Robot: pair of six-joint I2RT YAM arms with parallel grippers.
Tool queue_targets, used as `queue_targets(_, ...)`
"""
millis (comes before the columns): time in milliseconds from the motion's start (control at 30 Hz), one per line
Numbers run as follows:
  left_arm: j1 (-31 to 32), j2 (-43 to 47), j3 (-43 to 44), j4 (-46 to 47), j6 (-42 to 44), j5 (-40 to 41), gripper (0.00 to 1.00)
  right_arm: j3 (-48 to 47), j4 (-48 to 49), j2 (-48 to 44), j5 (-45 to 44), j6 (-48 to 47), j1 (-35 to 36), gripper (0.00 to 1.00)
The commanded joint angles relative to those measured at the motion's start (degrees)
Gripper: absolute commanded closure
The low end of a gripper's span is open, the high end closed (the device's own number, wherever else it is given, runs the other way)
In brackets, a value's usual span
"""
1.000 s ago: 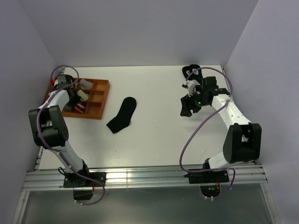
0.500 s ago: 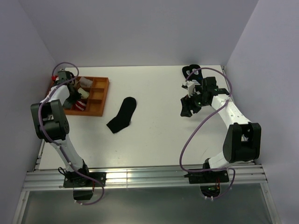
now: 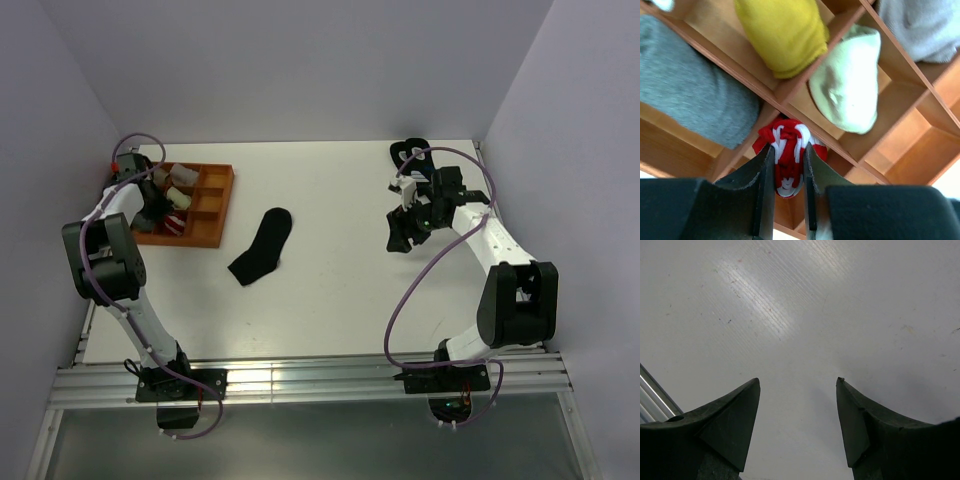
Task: Roll the socks
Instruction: Place the sock in the storage box.
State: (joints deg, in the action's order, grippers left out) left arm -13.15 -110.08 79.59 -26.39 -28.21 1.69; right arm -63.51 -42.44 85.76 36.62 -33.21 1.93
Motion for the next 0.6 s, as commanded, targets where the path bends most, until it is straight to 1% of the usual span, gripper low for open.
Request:
queue_targets(0,1.5,-0.2,-1.9,-5.5,0.6,-10.1,1.00,0.0,0.3,-0.8,0.1,-1.1,-0.4,0.31)
queue_targets(67,1.4,0.0,-1.1,-6.6,0.5,-12.8,1.00,0.1,0.3,-1.1,0.1,-1.0,-0.4,0.31)
queue_targets(167,0.8,-0.3,0.5,-8.3,0.3,-14.8,1.00,0.2,0.0,-1.4,-0.1,-1.2,-0.4,0.31)
queue_targets(233,0.7,-1.0,1.8,-10.0,0.5,-14.6,1.00,0.4,0.0,-1.5,-0.2,-1.3,-0.4,0.31)
queue_targets(267,0.6,-1.7,2.8,-11.5,0.6,-14.3,1.00,0.4,0.1,-1.5,-0.3,-1.4,-0.4,0.31)
queue_targets(400,0.6,-2.8,2.3,-11.8,0.3,-11.9,1.00,0.8,0.2,-1.5,-0.1,-1.4,-0.4,0.31)
queue_targets(567,1.0,-2.9,-1.9,-8.7,-0.7,-6.4,1.00,0.8,0.0,-1.5,0.1,-1.4,-0.4,0.32)
